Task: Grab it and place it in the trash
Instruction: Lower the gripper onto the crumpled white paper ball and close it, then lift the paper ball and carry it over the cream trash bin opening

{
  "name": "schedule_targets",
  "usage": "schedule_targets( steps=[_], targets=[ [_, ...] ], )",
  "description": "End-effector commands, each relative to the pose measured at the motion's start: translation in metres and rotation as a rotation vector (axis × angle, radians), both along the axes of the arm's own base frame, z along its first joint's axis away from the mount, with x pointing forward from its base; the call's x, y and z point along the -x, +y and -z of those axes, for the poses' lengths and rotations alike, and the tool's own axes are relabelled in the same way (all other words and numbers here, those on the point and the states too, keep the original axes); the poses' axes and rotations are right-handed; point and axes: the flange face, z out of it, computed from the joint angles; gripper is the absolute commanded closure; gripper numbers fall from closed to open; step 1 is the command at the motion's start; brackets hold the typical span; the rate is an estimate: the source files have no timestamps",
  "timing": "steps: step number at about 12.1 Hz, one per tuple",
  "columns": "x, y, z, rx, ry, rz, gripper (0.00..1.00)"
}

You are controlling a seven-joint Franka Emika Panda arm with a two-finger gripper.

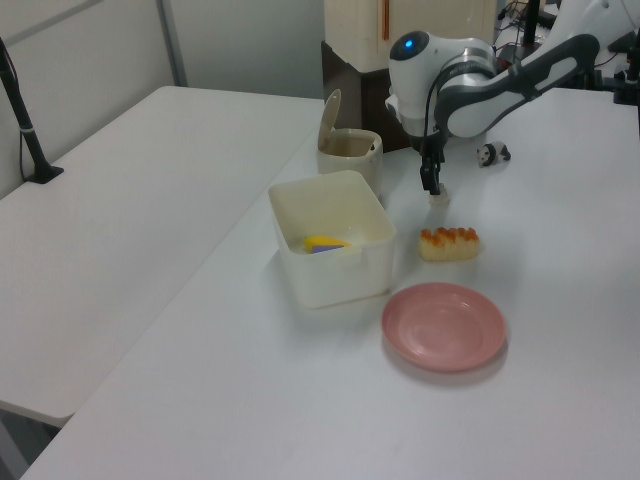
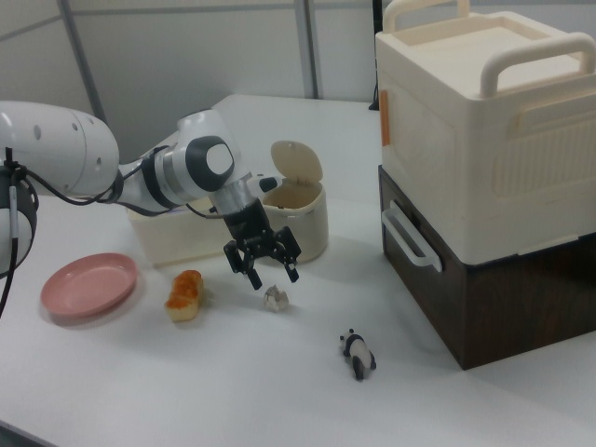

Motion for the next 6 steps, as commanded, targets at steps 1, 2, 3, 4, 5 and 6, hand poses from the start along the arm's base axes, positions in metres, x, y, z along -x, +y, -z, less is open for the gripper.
schedule_targets(
  steps=[1,2,3,4,5,6],
  targets=[
    [0.0160,0.0050,0.0072,0.041,-0.019,0.000,0.07],
    [0.0160,0.0059,0.0081,0.040,-0.018,-0.002,0.10],
    [0.0160,0.0059,0.0091,0.040,-0.017,0.000,0.13],
    [0.0159,0.0067,0.0091,0.040,-0.017,-0.003,0.17],
    [0.0160,0.0058,0.0101,0.041,-0.015,-0.003,0.21],
    [0.0154,0.0068,0.0103,0.040,-0.017,-0.003,0.25]
  ],
)
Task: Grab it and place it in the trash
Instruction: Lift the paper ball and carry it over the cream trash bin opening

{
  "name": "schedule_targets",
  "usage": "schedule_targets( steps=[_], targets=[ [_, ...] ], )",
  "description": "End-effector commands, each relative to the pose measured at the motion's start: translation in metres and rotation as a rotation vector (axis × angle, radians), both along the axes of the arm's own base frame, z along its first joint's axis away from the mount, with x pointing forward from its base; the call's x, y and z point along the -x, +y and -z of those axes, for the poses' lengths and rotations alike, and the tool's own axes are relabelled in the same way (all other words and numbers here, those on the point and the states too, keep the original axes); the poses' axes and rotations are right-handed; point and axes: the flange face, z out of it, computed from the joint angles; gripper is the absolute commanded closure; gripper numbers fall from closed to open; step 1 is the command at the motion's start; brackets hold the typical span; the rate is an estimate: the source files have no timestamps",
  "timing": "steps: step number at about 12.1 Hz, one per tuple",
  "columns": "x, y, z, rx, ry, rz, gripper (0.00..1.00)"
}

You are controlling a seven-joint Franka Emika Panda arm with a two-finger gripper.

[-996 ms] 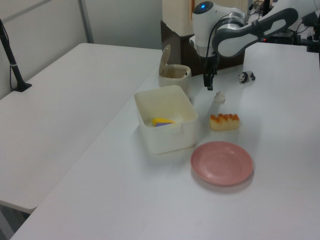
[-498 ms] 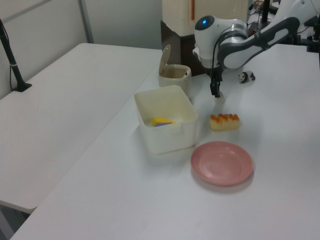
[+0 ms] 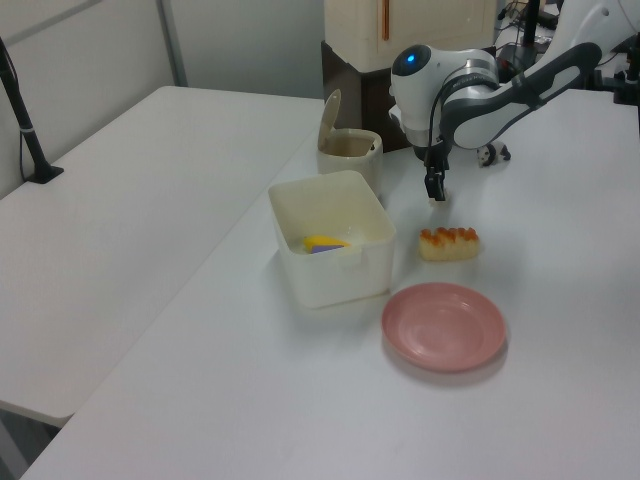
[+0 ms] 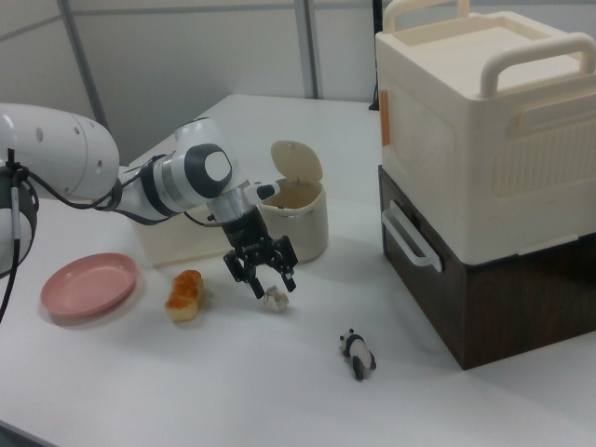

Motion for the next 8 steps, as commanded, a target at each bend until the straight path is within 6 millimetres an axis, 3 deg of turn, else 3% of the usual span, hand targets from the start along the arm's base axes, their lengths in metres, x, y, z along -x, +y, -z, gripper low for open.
schedule_targets(
  steps=[1,2,6,8],
  targets=[
    [0.008,0.004,-0.003,0.013,-0.027,-0.007,0.30],
    [0.007,0.004,-0.002,0.013,-0.031,-0.009,0.37],
    [0.006,0.003,0.007,0.031,-0.019,-0.034,0.90],
    [0.005,0.002,0.008,0.031,-0.011,-0.049,0.98]
  ],
)
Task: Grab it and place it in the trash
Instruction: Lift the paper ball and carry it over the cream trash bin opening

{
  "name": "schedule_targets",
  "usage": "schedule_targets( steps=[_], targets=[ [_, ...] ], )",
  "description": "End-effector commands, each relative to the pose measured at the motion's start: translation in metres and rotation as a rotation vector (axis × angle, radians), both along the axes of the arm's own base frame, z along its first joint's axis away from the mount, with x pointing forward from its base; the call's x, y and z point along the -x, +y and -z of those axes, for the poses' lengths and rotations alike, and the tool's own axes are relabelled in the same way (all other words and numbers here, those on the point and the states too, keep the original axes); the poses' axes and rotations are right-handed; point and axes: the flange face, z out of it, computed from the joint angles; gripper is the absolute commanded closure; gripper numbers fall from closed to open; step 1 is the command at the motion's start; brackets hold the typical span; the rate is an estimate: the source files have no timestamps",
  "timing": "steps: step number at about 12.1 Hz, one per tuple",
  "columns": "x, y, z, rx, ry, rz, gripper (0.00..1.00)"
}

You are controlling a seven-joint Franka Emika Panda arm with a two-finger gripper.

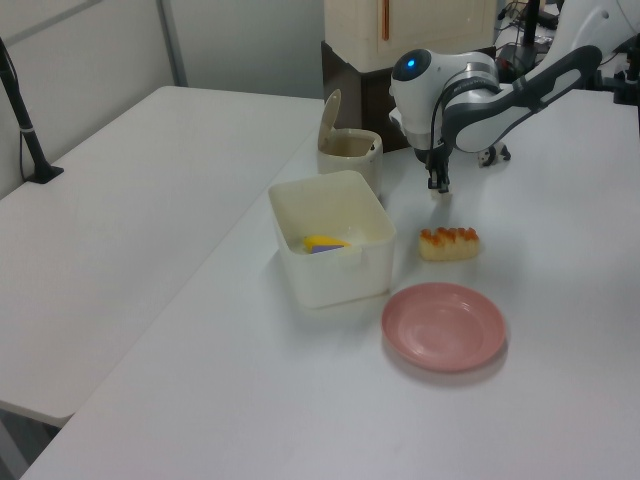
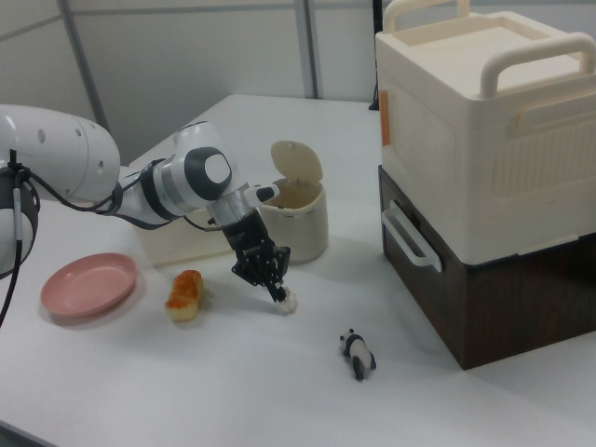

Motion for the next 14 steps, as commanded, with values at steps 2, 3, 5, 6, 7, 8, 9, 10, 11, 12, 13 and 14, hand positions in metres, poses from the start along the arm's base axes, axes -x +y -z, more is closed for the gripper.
schedule_targets(
  steps=[2,3,5,6,7,8,9,10,11,12,13,14],
  targets=[
    [0.000,0.012,-0.011,-0.003,-0.036,-0.053,0.99],
    [-0.003,0.011,-0.031,-0.005,-0.062,-0.057,1.00],
    [-0.008,0.013,-0.066,-0.023,-0.105,-0.067,1.00],
    [-0.008,0.015,-0.085,-0.055,-0.121,-0.066,1.00],
    [-0.010,0.015,-0.110,-0.081,-0.130,-0.069,1.00],
    [-0.014,0.017,-0.135,-0.111,-0.141,-0.060,1.00],
    [-0.017,0.018,-0.161,-0.150,-0.169,-0.038,1.00],
    [-0.022,0.019,-0.184,-0.198,-0.217,-0.007,1.00],
    [-0.028,0.017,-0.202,-0.233,-0.261,0.017,1.00],
    [-0.034,0.016,-0.209,-0.248,-0.293,0.052,1.00],
    [-0.043,0.014,-0.206,-0.247,-0.321,0.102,1.00],
    [-0.057,0.013,-0.203,-0.253,-0.351,0.142,1.00]
  ],
)
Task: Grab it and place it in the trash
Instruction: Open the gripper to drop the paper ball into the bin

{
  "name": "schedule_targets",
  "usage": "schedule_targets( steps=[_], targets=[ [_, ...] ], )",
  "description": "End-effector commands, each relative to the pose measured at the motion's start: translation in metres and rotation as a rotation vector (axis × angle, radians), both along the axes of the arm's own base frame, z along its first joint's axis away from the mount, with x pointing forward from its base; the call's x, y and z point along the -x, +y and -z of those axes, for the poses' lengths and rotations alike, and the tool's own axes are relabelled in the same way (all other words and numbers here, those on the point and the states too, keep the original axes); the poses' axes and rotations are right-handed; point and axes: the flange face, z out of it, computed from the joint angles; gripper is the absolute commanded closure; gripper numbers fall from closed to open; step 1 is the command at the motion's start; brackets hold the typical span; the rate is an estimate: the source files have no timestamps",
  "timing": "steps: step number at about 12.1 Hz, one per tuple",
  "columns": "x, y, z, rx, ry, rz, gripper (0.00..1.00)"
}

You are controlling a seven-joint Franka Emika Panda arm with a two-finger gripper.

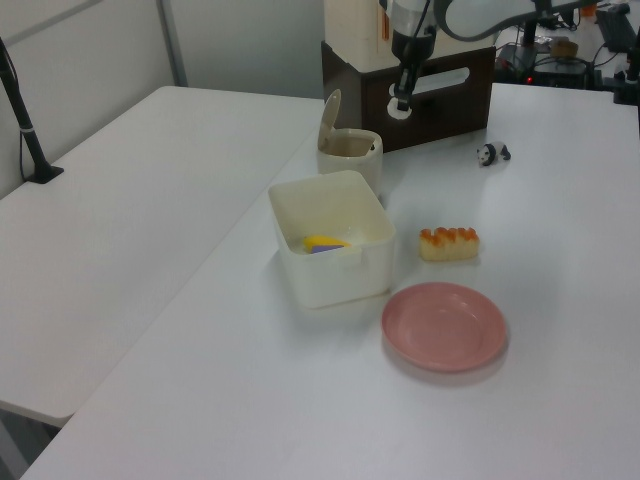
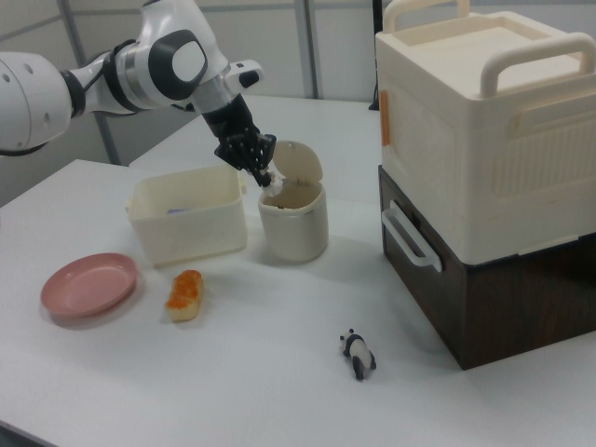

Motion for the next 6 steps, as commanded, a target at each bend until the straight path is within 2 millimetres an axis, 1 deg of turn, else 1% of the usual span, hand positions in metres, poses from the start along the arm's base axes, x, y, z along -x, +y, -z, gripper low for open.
schedule_targets(
  steps=[1,4,6],
  targets=[
    [-0.036,-0.003,0.012,-0.052,-0.042,0.126,1.00],
    [-0.055,-0.002,0.034,-0.044,-0.061,0.189,1.00],
    [-0.060,0.003,0.032,-0.043,-0.111,0.215,1.00]
  ],
)
